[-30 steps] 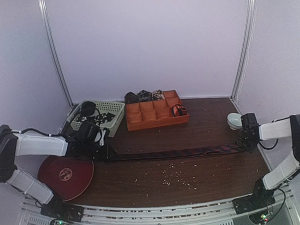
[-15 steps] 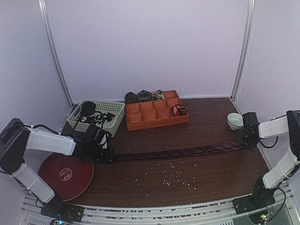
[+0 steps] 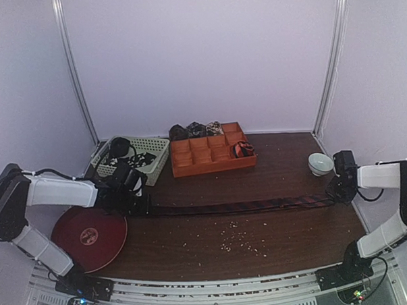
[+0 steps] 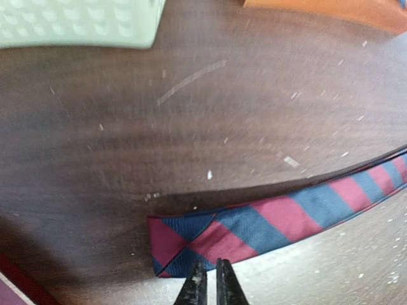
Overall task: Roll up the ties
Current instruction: Fold the tie at the center of the board.
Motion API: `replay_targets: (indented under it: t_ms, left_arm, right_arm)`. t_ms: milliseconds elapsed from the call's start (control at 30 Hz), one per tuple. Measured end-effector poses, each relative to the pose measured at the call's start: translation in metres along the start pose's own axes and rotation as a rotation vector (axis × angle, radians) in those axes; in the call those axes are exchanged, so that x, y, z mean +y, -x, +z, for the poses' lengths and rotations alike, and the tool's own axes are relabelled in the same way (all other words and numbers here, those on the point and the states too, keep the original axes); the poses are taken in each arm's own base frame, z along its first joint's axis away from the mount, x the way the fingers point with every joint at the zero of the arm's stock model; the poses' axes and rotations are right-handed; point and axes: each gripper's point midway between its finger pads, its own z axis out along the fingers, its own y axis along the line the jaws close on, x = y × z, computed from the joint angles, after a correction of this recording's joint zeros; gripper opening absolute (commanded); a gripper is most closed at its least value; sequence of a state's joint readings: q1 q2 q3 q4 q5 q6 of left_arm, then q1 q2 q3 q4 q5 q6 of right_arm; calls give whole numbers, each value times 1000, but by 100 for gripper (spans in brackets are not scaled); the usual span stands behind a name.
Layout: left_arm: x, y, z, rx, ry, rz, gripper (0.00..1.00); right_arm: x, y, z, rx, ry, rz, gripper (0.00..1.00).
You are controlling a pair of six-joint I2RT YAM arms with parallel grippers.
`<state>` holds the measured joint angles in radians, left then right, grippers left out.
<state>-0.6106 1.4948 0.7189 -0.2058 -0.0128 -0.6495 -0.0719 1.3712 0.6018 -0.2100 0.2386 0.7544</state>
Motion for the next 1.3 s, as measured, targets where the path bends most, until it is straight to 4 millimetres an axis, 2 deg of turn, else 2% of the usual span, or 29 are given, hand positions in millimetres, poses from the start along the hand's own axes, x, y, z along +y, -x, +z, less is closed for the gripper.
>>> replay_targets:
  t_ms: [167,267,367,533,733,867,967,1067,1133,1300]
  left_arm:
    - [-5,17,-10,-47,-3,7,2]
    - [-1,14,-5,-36,19,18,0]
    - [3,9,3,-7,39,27,0]
    - [7,5,13,21,63,36,0]
    - [12,4,15,17,88,39,0]
    - [16,1,18,17,100,39,0]
    - [17,1,18,17,105,39,0]
    - [17,1,16,22,110,40,0]
    - [16,3,10,17,107,40,0]
    - [7,14,-6,-26,66,36,0]
  right_arm:
    - [21,11,-25,-27,132,30,0]
    - [53,7,-47,-43,267,15,0]
    - [94,-14,-69,-27,405,-42,0]
    - [161,-80,-99,69,570,-188,0]
    - [262,-165,-152,145,769,-365,0]
    - [319,-223,-184,187,882,-453,0]
    - [352,-265,-196,232,941,-501,0]
    - [369,-305,-196,280,967,-549,0]
    - [375,-324,-194,309,973,-568,0]
    - [388,-347,-197,360,1005,-577,0]
